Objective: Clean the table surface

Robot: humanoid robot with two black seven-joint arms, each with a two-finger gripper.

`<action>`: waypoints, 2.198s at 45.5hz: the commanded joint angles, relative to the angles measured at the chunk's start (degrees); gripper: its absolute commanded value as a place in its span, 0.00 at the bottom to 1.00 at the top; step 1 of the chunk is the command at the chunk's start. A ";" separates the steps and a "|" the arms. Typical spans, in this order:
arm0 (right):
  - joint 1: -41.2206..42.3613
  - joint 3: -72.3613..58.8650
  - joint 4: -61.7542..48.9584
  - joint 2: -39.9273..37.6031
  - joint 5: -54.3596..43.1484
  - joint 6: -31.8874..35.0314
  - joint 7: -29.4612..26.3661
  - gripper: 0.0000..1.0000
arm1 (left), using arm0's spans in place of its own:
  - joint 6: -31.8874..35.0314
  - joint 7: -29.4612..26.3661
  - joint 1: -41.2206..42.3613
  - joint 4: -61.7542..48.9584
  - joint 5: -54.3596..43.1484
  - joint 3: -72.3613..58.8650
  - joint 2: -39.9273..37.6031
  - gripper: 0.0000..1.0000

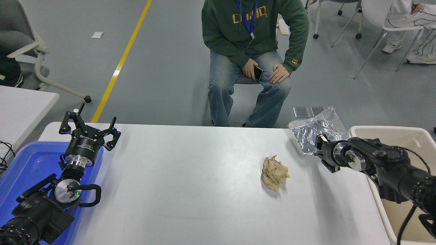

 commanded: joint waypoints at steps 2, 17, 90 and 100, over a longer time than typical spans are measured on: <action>0.25 0.37 13.29 -10.98 0.11 0.03 -0.02 0.00 | 0.00 0.00 0.01 0.00 0.00 0.00 0.00 1.00; 1.57 0.28 29.72 -27.50 -0.06 0.47 -0.02 0.00 | -0.09 0.00 0.01 0.00 0.00 0.00 0.00 1.00; 5.96 -5.42 21.23 -44.40 -5.34 9.70 0.25 0.00 | 0.00 -0.09 0.01 0.00 0.00 0.00 0.00 1.00; 4.38 -8.68 6.28 -35.17 -5.16 7.77 0.69 0.00 | 0.00 -0.09 0.01 0.00 0.00 0.00 0.00 1.00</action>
